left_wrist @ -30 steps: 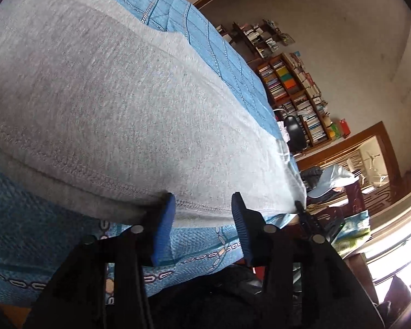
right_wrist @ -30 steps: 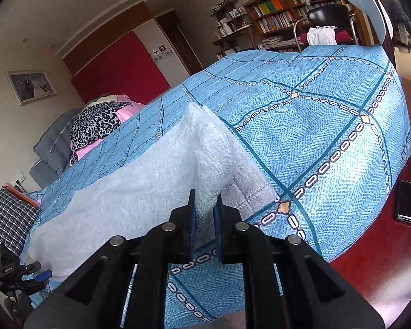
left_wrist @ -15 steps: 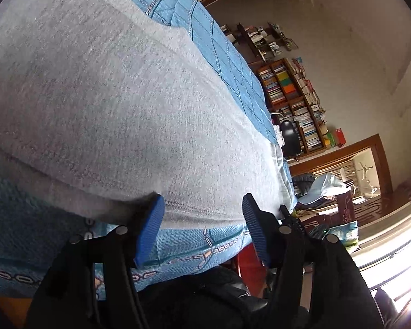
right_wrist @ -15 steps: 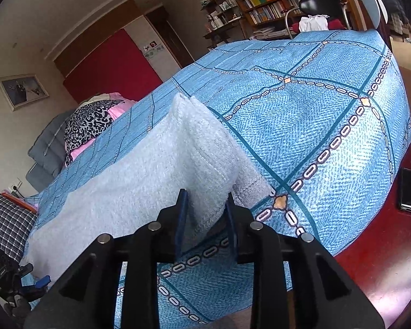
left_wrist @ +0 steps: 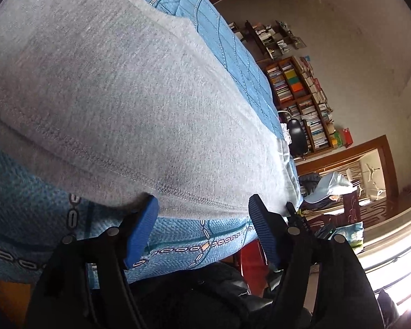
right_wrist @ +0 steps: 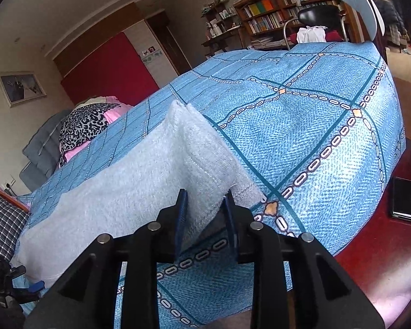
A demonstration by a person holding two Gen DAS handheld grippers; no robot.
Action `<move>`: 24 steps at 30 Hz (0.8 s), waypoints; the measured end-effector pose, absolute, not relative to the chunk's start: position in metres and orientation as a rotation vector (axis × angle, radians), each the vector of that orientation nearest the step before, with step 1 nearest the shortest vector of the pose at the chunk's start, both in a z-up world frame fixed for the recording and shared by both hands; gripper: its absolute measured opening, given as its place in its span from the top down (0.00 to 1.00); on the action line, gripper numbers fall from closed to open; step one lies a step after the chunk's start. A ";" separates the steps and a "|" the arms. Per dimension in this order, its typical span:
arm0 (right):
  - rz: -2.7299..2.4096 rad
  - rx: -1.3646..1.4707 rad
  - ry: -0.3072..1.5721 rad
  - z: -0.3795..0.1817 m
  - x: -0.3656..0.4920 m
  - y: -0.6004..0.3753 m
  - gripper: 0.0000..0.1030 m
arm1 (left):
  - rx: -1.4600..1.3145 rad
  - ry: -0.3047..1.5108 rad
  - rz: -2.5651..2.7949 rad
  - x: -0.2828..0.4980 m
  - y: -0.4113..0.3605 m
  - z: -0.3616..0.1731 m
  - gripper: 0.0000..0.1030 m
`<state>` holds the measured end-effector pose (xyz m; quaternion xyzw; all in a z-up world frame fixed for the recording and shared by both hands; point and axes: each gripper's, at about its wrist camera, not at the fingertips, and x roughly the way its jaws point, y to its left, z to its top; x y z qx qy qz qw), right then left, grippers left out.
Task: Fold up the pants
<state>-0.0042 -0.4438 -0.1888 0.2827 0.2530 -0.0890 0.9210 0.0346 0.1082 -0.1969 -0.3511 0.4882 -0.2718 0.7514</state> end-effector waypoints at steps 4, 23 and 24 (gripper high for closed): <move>-0.239 0.573 0.490 -0.186 -0.010 -0.448 0.68 | -0.804 1.063 -0.589 0.039 0.110 -0.200 0.34; 0.383 0.206 0.475 -0.144 0.039 -0.280 0.58 | -0.650 0.957 -0.603 0.029 0.114 -0.175 0.29; 0.455 0.152 0.491 -0.145 0.043 -0.260 0.58 | -0.655 0.952 -0.601 0.028 0.116 -0.175 0.27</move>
